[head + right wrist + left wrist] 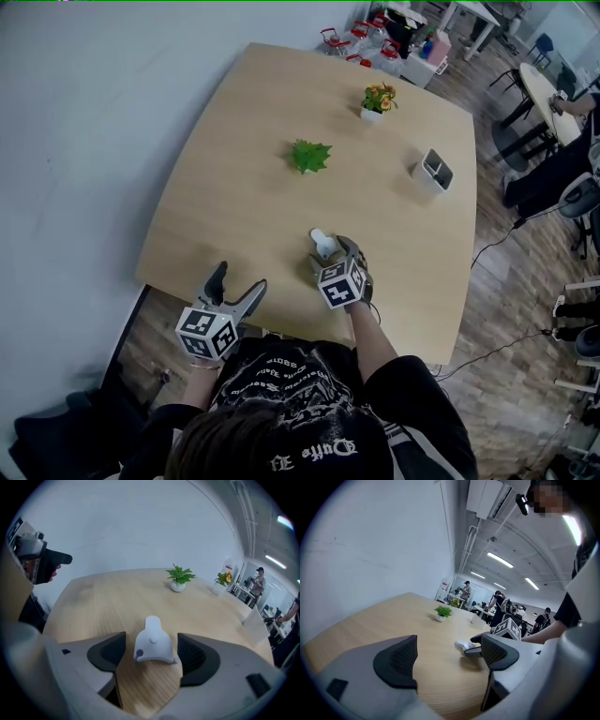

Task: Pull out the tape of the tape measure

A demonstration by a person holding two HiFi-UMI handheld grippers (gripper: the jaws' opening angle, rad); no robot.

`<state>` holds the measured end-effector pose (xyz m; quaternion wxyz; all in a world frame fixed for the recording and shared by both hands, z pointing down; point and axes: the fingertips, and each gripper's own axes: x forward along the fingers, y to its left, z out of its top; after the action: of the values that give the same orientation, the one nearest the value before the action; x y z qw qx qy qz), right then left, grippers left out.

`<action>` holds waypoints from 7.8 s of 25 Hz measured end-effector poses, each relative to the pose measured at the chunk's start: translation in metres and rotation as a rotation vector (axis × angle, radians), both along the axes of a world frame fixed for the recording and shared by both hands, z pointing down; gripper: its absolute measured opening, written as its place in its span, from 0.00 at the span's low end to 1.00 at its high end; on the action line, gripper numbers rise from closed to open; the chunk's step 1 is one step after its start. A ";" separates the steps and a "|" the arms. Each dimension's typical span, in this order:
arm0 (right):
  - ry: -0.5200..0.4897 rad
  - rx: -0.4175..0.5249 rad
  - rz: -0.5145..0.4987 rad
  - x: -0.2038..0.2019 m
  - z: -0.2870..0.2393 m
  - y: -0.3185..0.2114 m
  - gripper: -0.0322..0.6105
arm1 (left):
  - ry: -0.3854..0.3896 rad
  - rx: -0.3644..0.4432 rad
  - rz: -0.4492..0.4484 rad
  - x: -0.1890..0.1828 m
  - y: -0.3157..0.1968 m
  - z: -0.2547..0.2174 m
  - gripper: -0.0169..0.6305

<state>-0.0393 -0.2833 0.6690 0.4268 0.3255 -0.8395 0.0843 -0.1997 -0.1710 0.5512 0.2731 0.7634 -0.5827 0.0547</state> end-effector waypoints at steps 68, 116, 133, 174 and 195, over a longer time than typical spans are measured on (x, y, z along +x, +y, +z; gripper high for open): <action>-0.437 0.186 -0.278 0.006 -0.191 0.091 0.50 | 1.210 -0.322 0.037 0.138 -0.053 -0.035 0.18; -0.610 0.181 0.061 0.061 -0.172 0.072 0.11 | 1.324 -0.475 0.043 0.125 -0.044 -0.029 0.17; -0.621 0.222 0.214 0.098 -0.177 0.059 0.11 | 1.327 -0.429 0.025 0.121 -0.047 -0.032 0.17; -0.580 0.338 0.445 0.179 -0.187 0.055 0.11 | 1.315 -0.411 0.001 0.119 -0.047 -0.032 0.17; -0.572 0.355 0.551 0.224 -0.185 0.059 0.11 | 1.326 -0.416 -0.031 0.111 -0.049 -0.026 0.17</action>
<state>0.1846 -0.2240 0.4842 0.0758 0.5694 -0.8072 0.1361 -0.0889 -0.2196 0.5251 0.7129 0.5591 -0.2812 -0.3164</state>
